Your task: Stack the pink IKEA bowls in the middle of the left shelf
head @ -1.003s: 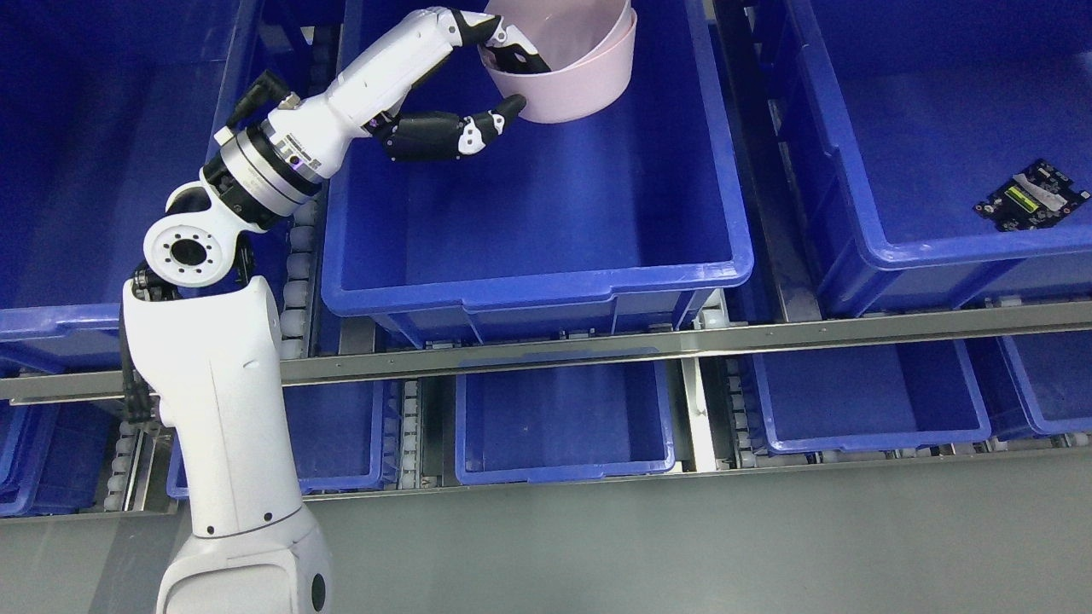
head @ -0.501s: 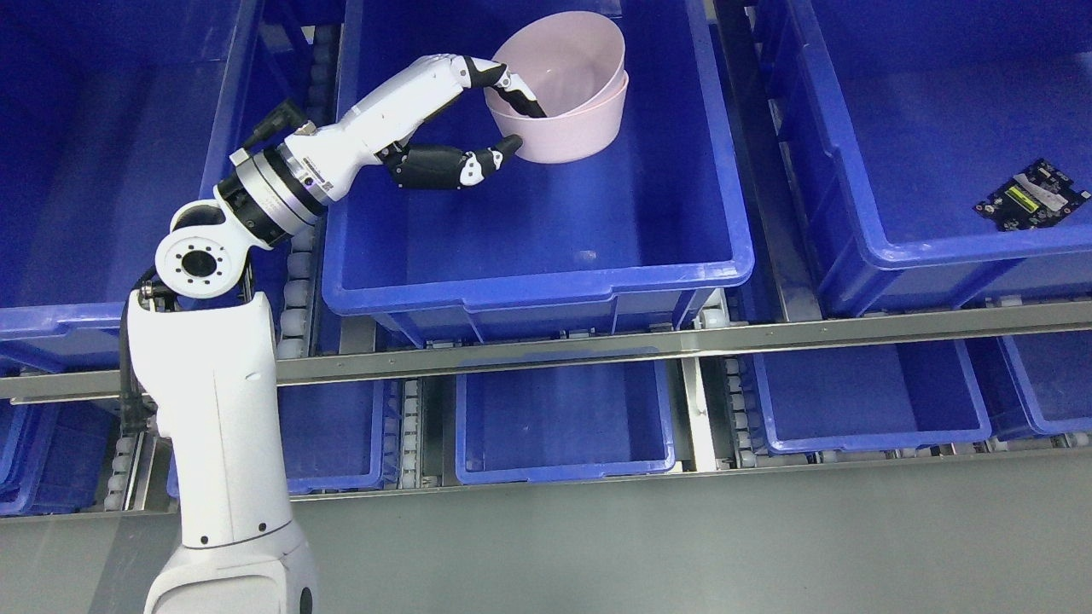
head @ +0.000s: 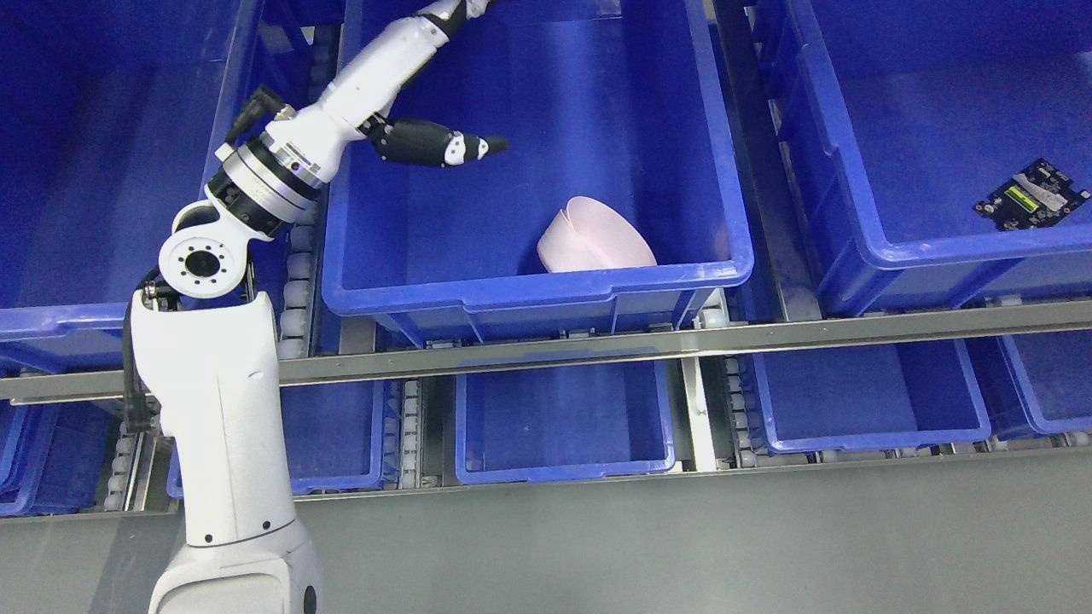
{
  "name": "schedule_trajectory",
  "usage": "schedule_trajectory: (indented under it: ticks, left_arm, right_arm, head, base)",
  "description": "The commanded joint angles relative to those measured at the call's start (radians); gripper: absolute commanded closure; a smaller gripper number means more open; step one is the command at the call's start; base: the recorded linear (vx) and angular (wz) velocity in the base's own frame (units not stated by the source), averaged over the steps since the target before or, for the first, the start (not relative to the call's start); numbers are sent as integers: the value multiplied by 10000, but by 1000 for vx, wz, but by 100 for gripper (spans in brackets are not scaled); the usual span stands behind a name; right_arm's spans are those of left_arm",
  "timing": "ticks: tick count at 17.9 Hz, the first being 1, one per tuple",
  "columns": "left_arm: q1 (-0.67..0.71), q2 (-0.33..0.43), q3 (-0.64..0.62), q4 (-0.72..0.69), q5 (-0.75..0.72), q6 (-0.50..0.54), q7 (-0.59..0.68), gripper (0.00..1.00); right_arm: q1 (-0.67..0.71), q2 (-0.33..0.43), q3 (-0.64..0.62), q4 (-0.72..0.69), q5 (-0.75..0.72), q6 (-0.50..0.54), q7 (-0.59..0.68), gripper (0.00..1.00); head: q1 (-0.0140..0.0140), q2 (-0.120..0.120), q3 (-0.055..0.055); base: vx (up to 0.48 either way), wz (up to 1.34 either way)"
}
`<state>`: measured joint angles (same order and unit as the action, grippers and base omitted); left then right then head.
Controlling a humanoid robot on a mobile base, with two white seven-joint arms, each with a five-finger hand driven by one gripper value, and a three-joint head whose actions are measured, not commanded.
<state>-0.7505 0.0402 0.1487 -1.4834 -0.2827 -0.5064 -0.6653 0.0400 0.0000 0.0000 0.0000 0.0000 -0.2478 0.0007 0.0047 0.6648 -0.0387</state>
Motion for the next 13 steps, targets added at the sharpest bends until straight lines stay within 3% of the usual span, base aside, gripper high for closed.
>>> schedule_trajectory:
  ticks: [1, 3, 8, 11, 13]
  left_arm:
    - [126, -228, -166, 261, 2239, 185, 4399, 2]
    - [508, -228, -382, -13, 2382, 324, 6918, 2]
    - [2318, -228, -1210, -1485, 2703, 2206, 6853, 2]
    - [2428, -228, -1150, -2176, 2704, 3480, 6852, 4]
    - [2458, -228, -1088, -2209, 2689, 3668, 6852, 2]
  right_arm:
    - [-1, -174, -46, -175, -15, 8, -7, 0]
    - [-1, -174, -46, -175, -15, 8, -7, 0]
    - [-1, -174, -46, -175, -15, 8, -7, 0]
    - [-1, -174, -46, -175, -15, 8, -7, 0]
    - [-1, -174, -46, -175, -15, 8, -7, 0]
  head:
    - [0, 0, 0]
    - [0, 0, 0]
    - [0, 0, 0]
    - [0, 0, 0]
    - [0, 0, 0]
  base:
    - [0, 0]
    - [0, 0]
    - [0, 0]
    - [0, 0]
    - [0, 0]
